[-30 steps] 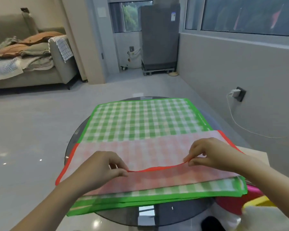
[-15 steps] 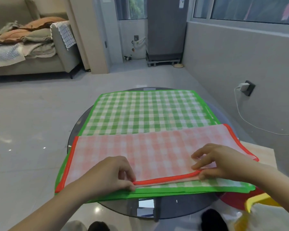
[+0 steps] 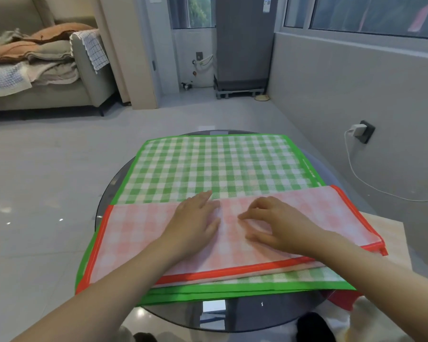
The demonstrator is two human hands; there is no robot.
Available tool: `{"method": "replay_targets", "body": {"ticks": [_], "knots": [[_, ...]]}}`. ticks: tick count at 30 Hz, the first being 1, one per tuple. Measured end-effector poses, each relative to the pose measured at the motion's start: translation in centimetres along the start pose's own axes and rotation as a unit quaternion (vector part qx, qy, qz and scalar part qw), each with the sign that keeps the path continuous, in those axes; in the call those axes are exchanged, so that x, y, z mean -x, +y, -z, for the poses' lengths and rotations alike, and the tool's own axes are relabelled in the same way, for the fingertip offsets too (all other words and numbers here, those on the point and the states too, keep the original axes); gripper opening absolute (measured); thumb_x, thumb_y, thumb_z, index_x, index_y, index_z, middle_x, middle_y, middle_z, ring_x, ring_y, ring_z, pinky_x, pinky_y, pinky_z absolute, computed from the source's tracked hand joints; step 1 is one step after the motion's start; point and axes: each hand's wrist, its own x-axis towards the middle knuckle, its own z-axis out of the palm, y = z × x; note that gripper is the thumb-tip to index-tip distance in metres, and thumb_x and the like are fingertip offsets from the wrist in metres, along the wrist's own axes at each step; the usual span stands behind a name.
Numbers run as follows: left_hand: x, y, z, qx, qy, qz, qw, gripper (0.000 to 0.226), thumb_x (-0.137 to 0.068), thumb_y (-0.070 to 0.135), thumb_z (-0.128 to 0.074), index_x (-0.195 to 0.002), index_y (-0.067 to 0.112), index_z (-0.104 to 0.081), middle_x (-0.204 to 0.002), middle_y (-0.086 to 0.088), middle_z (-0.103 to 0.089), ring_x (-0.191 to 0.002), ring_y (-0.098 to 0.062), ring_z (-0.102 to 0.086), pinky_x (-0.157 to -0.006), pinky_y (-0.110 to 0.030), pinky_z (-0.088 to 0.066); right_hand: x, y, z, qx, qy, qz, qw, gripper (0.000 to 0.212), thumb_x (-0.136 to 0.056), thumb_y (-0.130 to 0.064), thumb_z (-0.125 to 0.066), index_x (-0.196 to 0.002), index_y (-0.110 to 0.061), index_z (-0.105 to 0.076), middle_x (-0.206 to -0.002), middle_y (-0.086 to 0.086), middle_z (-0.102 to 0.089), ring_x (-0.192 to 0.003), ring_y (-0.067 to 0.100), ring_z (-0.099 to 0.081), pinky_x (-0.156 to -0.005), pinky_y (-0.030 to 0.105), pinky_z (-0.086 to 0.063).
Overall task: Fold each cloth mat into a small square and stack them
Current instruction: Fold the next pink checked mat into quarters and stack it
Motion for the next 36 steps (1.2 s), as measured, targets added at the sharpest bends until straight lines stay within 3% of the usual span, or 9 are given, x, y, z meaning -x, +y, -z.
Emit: {"method": "replay_targets", "body": {"ticks": [2,4,6,10,13,18,25,36], "knots": [[-0.9,0.4,-1.0,-0.034,-0.025,0.007,0.999,0.057,-0.098,0.04,-0.03,-0.15,0.024,-0.014,-0.159,0.0,0.002,-0.146,-0.015,0.004,-0.119,-0.037,0.004,-1.3,-0.3,-0.8,0.032,0.006,0.001,0.999,0.049,-0.088,-0.051,-0.051,-0.133,-0.033,-0.047,-0.134,-0.005,-0.046,-0.122,0.014,-0.039,-0.102,0.027,-0.029],[-1.4,0.5,-1.8,-0.048,-0.044,0.014,0.998,0.06,-0.098,0.042,-0.025,-0.151,0.024,-0.003,-0.159,0.0,0.01,-0.145,-0.015,0.012,-0.118,-0.04,0.01,-2.6,-0.5,-1.4,0.043,0.009,-0.01,0.999,0.054,-0.088,-0.056,-0.045,-0.137,-0.033,-0.041,-0.145,-0.004,-0.037,-0.132,0.017,-0.03,-0.108,0.03,-0.021],[-1.6,0.4,-2.5,-0.059,-0.054,0.017,0.997,0.059,-0.098,0.044,-0.02,-0.151,0.025,-0.001,-0.159,0.001,0.008,-0.145,-0.015,0.012,-0.118,-0.042,0.009,-3.8,-0.5,-2.1,0.044,0.009,-0.031,0.999,0.066,-0.084,-0.064,-0.028,-0.142,-0.033,-0.033,-0.152,-0.004,-0.028,-0.139,0.017,-0.022,-0.113,0.033,-0.014],[-1.7,-0.1,-3.1,-0.068,-0.047,0.014,0.996,0.06,-0.096,0.049,-0.014,-0.15,0.03,0.005,-0.158,0.005,0.01,-0.144,-0.011,0.015,-0.118,-0.041,0.01,-5.1,-0.1,-4.1,0.035,-0.011,-0.063,0.997,0.069,-0.087,-0.053,-0.007,-0.149,-0.024,-0.012,-0.158,-0.005,-0.008,-0.145,0.01,-0.002,-0.116,0.031,0.002],[-1.6,-0.4,-3.3,-0.065,-0.034,0.01,0.997,0.072,-0.081,0.057,0.004,-0.149,0.032,0.006,-0.158,0.008,0.01,-0.144,-0.009,0.015,-0.118,-0.039,0.011,-4.7,0.7,-4.8,0.039,-0.016,-0.062,0.997,0.082,-0.076,-0.056,0.011,-0.15,-0.024,-0.005,-0.158,-0.007,-0.002,-0.145,0.008,0.004,-0.116,0.03,0.006],[-1.5,-0.4,-3.4,-0.053,-0.026,0.008,0.998,0.067,-0.085,0.054,0.0,-0.149,0.034,0.007,-0.157,0.011,0.013,-0.143,-0.006,0.018,-0.117,-0.038,0.012,-3.0,4.2,-3.7,0.045,-0.011,-0.137,0.99,0.056,-0.098,-0.046,-0.01,-0.15,-0.026,-0.001,-0.158,-0.009,0.002,-0.144,0.006,0.008,-0.117,0.03,0.008],[-1.4,-0.3,-3.2,-0.049,-0.025,0.004,0.998,0.077,-0.075,0.059,0.01,-0.149,0.035,0.008,-0.156,0.012,0.016,-0.142,-0.005,0.02,-0.117,-0.037,0.013,0.6,9.8,-1.4,0.074,-0.005,-0.244,0.967,0.06,-0.097,-0.05,-0.014,-0.15,-0.024,-0.002,-0.158,-0.006,0.003,-0.145,0.01,0.007,-0.118,0.033,0.006],[-1.2,0.0,-2.9,-0.052,-0.034,0.007,0.998,0.068,-0.085,0.055,0.002,-0.149,0.033,0.008,-0.156,0.01,0.015,-0.142,-0.007,0.019,-0.117,-0.037,0.012,-0.7,7.9,-1.2,0.041,0.006,-0.247,0.968,0.059,-0.099,-0.043,-0.016,-0.15,-0.018,-0.003,-0.158,0.001,0.003,-0.145,0.015,0.007,-0.118,0.034,0.008]]}}
